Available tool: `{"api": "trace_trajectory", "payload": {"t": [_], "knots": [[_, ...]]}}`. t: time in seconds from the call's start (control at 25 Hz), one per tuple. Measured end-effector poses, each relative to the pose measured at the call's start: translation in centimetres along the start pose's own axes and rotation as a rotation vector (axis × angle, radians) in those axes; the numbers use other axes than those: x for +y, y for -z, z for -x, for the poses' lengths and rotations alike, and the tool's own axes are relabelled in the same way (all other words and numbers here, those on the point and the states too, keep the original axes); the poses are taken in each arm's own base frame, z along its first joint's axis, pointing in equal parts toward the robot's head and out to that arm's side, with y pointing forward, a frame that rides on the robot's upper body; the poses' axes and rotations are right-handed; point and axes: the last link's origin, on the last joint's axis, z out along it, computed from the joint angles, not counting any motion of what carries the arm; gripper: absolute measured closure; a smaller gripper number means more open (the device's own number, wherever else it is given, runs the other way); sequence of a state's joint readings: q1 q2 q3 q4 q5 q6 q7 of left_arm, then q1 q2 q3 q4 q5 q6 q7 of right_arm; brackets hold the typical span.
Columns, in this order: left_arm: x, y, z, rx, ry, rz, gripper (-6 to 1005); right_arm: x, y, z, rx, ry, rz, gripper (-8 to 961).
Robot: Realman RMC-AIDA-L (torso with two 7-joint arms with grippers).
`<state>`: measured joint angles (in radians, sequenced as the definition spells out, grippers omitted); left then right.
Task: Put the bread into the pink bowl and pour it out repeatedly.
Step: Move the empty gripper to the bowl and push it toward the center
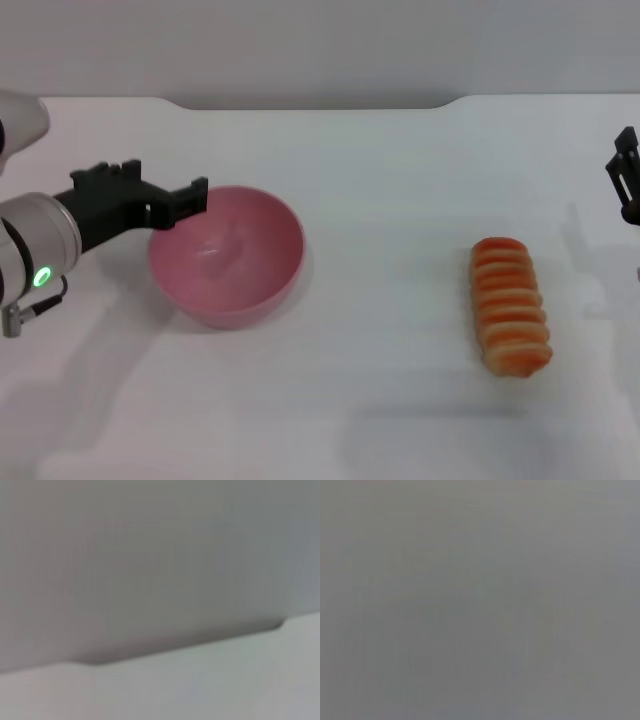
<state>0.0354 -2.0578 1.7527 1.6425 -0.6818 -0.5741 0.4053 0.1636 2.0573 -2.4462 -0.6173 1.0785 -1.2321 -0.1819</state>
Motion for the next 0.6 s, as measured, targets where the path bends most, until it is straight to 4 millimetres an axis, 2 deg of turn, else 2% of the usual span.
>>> {"api": "trace_trajectory", "payload": {"t": [0.6], "knots": [[0.3, -2.6, 1.8, -0.122, 0.000, 0.044, 154, 0.3, -0.5, 0.0, 0.006, 0.012, 0.031, 146]]}}
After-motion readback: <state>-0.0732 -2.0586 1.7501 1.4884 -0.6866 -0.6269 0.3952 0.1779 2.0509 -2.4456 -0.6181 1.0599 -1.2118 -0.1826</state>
